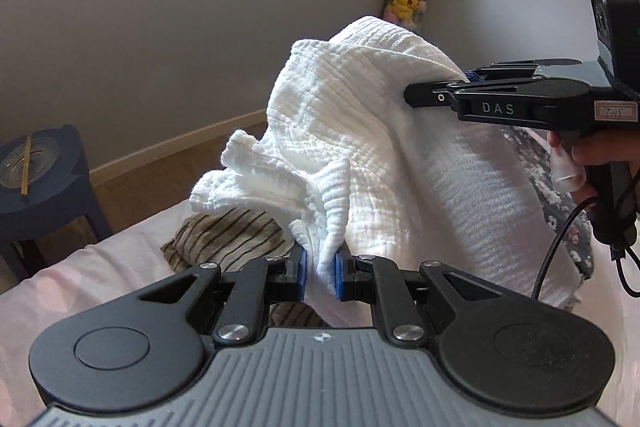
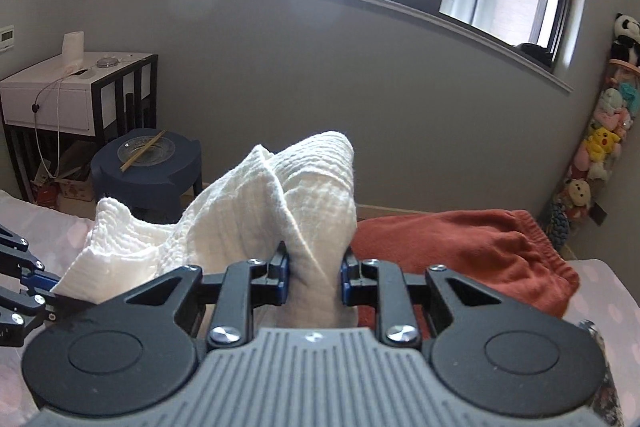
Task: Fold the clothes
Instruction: 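Carry the folded shirt with the left gripper onto the clothes pile, release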
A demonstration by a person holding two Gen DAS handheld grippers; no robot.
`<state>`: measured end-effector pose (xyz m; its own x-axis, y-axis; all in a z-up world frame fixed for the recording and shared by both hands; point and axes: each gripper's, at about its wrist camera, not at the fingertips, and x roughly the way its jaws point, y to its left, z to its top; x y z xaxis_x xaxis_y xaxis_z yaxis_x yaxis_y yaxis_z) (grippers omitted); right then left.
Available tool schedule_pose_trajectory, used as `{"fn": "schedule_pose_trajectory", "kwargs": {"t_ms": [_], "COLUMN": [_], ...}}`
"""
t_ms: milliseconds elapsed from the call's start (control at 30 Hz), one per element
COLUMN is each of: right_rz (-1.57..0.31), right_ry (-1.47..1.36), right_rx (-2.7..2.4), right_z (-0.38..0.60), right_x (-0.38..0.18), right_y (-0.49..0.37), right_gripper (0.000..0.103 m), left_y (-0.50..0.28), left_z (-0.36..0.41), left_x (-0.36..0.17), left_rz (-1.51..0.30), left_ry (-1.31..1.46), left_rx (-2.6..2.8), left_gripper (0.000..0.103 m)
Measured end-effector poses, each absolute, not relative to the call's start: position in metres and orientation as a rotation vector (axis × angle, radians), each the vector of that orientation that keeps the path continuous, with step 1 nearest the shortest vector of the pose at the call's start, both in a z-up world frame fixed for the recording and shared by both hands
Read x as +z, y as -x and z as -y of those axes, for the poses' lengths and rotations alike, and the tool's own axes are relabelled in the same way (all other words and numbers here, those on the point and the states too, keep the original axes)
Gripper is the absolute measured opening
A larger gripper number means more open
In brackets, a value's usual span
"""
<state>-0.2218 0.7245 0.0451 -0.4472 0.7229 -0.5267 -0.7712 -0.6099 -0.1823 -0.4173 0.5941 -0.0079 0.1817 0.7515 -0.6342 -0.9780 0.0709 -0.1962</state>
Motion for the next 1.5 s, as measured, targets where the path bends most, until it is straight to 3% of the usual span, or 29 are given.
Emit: {"fn": "schedule_pose_trajectory", "kwargs": {"t_ms": [267,600,667,733,1000,1300,1500], "right_rz": [-0.247,-0.422,-0.413,-0.373,-0.397,-0.431,-0.484], "right_ry": [0.706,0.53,0.49,0.485,0.418,0.281,0.283], "right_rx": [2.018,1.881,1.879,1.885,1.813,1.726,1.675], "right_z": [-0.763,-0.704,-0.678,-0.655,-0.628,-0.661,-0.684], "right_x": [0.013,0.031,0.029,0.023,-0.01,-0.021,-0.055], "right_y": [0.222,0.137,0.128,0.13,0.152,0.164,0.165], "right_gripper": [0.043,0.041,0.032,0.03,0.03,0.03,0.03], "left_y": [0.425,0.439,0.442,0.446,0.443,0.378,0.35], "left_z": [-0.61,-0.603,-0.598,-0.593,-0.574,-0.68,-0.741], "left_x": [-0.042,-0.051,-0.045,-0.04,-0.002,0.01,-0.022], "left_rz": [-0.499,-0.436,-0.412,-0.405,-0.459,-0.534,-0.592], "left_ry": [0.753,0.776,0.777,0.772,0.587,0.351,0.372], "left_rx": [1.386,1.365,1.365,1.371,1.371,1.191,1.148], "left_gripper": [0.011,0.015,0.018,0.021,0.021,0.021,0.018]}}
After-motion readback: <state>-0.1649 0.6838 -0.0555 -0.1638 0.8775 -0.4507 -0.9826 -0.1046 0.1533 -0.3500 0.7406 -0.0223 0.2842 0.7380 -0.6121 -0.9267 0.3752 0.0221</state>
